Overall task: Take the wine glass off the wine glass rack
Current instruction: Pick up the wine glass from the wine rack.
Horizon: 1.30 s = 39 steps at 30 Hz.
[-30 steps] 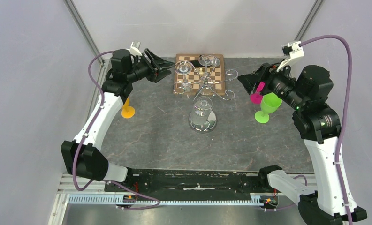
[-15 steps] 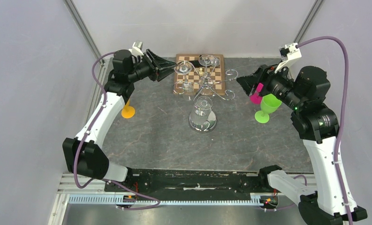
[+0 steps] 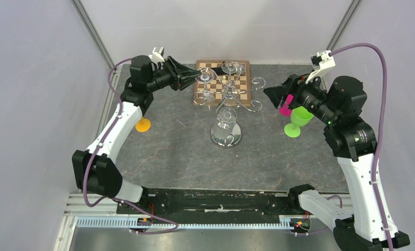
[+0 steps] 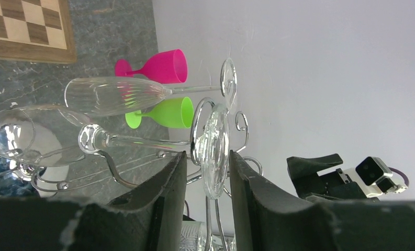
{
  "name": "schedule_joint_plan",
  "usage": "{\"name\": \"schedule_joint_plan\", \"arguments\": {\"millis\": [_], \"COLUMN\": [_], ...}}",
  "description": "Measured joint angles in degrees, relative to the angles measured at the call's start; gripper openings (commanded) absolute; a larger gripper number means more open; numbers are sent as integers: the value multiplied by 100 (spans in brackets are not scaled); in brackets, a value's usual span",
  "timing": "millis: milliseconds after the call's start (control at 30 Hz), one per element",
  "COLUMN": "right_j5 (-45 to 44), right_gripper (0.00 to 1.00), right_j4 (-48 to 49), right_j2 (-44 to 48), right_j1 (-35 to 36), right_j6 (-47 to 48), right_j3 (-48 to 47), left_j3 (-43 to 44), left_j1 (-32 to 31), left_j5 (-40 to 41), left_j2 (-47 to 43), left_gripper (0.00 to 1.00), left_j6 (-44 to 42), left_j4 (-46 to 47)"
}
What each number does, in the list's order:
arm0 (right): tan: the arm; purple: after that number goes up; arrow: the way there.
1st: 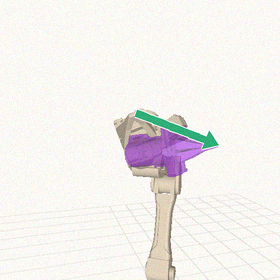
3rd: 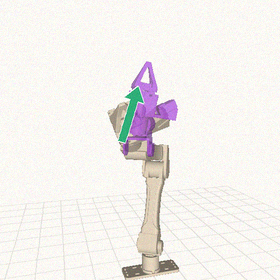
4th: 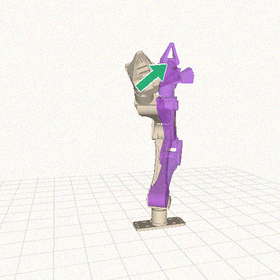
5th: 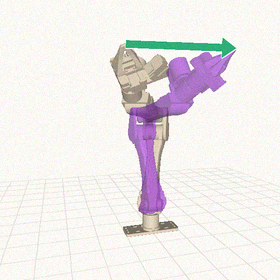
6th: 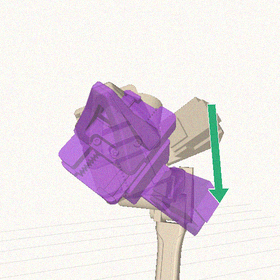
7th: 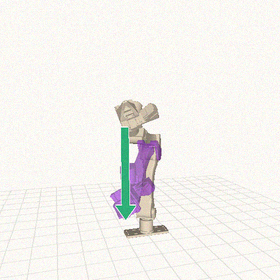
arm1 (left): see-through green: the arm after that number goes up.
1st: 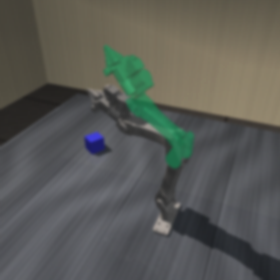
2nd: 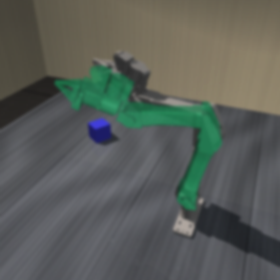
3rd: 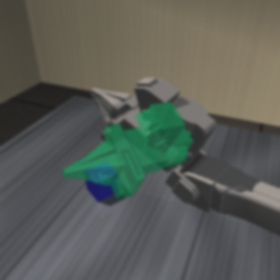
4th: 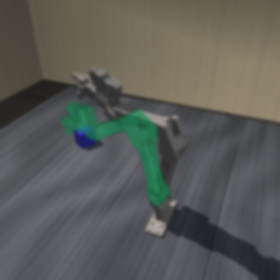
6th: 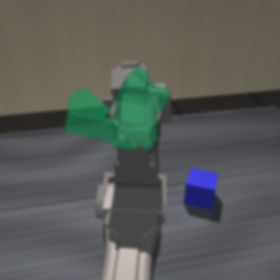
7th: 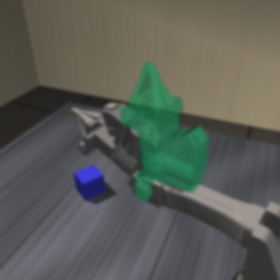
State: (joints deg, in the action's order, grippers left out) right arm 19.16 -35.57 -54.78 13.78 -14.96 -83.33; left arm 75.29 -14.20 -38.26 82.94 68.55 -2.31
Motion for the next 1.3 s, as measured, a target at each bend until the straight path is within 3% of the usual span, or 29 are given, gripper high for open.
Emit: {"name": "schedule_joint_plan", "arguments": {"millis": [433,767,1300], "right_j5": [2,0,0], "right_gripper": [72,72,73], "right_j4": [37,46,85], "right_j2": [48,72,74], "right_j1": [28,28,37], "right_j6": [0,0,0], "right_j3": [35,70,70], "left_j3": [0,0,358], "left_j1": [-116,-118,-131], "left_j5": [-120,-131,-111], "left_j2": [17,17,-13], "left_gripper": [29,2,2], "left_j6": [52,52,46], "left_j4": [92,57,-487]}}
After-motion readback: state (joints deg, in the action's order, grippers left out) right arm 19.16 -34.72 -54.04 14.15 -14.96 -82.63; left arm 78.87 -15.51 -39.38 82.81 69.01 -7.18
